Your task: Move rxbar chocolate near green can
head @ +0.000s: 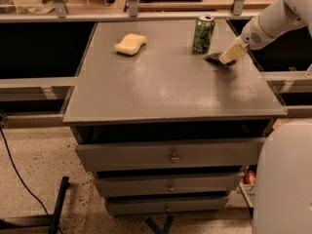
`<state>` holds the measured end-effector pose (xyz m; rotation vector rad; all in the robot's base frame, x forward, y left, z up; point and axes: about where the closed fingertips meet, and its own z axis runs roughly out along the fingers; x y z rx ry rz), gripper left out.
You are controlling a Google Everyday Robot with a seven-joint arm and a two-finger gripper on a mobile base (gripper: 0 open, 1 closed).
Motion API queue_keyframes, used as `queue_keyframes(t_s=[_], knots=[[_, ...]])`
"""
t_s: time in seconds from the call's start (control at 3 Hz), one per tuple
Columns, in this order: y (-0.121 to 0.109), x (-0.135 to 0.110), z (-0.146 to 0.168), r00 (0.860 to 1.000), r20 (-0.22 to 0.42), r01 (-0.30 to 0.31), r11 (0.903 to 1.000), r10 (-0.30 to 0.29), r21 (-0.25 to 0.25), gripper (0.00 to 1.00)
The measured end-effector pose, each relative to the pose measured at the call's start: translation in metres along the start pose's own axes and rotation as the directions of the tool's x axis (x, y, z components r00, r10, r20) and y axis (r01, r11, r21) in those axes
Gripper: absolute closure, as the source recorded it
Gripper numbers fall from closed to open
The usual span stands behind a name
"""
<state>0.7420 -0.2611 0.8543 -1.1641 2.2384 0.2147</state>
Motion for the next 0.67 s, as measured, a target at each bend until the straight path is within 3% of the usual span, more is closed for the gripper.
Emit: queue_keyframes(t_s=[0.33,0.67], knots=[[0.0008,0.0001,0.0039,1.000,-0.001,0.000,1.0000,0.000,-0.005,0.00],[0.0008,0.0001,0.0041,1.000,-0.001,0.000,1.0000,0.000,-0.005,0.00]])
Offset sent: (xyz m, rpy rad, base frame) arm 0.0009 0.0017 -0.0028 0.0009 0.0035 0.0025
